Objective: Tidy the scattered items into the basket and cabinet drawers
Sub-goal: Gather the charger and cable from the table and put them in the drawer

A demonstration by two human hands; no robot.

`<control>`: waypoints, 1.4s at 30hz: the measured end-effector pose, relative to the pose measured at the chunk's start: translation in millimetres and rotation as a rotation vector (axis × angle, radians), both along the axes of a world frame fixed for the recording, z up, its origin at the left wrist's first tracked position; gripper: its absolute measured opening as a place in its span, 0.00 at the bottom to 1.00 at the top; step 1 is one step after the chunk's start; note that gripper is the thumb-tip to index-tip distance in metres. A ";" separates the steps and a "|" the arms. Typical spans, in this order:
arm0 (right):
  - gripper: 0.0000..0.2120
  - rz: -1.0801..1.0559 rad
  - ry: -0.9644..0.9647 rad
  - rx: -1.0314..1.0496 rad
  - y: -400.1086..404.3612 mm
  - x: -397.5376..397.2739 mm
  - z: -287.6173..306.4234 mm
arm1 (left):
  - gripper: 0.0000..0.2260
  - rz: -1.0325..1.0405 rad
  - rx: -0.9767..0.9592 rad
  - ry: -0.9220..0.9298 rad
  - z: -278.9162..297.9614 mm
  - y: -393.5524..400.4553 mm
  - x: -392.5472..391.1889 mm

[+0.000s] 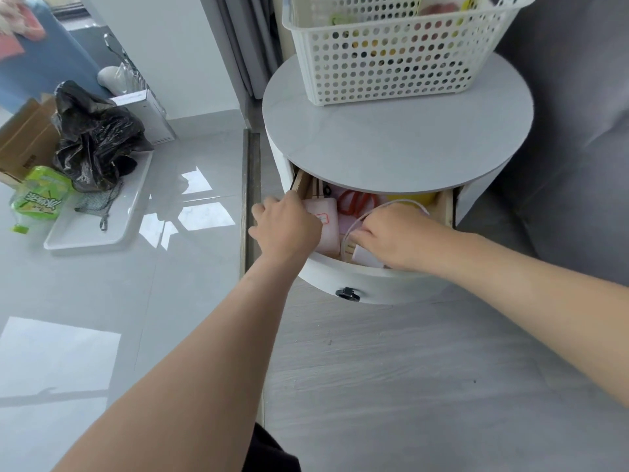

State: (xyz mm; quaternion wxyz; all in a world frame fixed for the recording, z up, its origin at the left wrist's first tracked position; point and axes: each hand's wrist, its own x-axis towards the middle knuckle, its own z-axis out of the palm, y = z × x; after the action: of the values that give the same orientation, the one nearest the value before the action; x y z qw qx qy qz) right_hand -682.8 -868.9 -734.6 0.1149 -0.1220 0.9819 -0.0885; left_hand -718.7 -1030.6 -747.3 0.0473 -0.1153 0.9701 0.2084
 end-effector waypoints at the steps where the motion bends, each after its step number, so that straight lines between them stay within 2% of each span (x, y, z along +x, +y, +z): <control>1: 0.21 -0.002 0.092 -0.055 7.5 7.8 5.1 | 0.16 0.053 0.052 0.009 1.5 2.5 2.9; 3: 0.16 -0.006 0.304 -0.197 25.0 23.3 14.1 | 0.18 0.170 0.173 0.044 4.4 11.5 9.7; 4: 0.15 0.020 0.381 -0.196 32.6 27.1 16.5 | 0.19 0.225 0.221 0.061 5.8 15.8 12.7; 5: 0.21 0.045 0.384 -0.117 40.3 28.6 17.0 | 0.21 0.272 0.264 0.068 7.5 20.1 15.7; 7: 0.48 0.055 0.149 0.059 53.8 27.4 15.7 | 0.24 0.346 0.360 0.043 13.8 27.8 19.6; 8: 0.58 0.054 0.028 0.120 58.8 25.7 15.1 | 0.26 0.377 0.418 0.020 17.4 30.7 20.6; 9: 0.63 0.060 -0.053 0.163 62.1 24.7 15.8 | 0.27 0.398 0.471 0.008 19.3 32.5 21.4; 11: 0.66 0.053 -0.106 0.192 63.9 22.5 15.2 | 0.28 0.406 0.531 0.024 19.3 32.8 21.9; 18: 0.64 0.053 -0.010 0.209 61.6 12.5 18.8 | 0.30 0.292 0.544 0.045 14.4 38.5 23.2; 30: 0.65 0.084 -0.014 0.250 65.7 3.8 22.8 | 0.34 0.305 0.523 0.044 8.6 47.4 13.9; 37: 0.56 0.086 0.013 0.191 72.3 -0.9 24.4 | 0.34 0.283 0.511 0.030 7.8 48.4 10.2; 42: 0.55 0.087 0.009 0.199 71.5 -1.7 26.7 | 0.33 0.271 0.487 0.012 13.1 49.3 11.7</control>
State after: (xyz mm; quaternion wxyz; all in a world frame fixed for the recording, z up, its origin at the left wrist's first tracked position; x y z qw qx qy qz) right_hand -684.5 -797.3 -707.8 0.1259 -0.1528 0.9801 0.0151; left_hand -707.1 -981.3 -734.2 0.0394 -0.2278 0.8673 0.4408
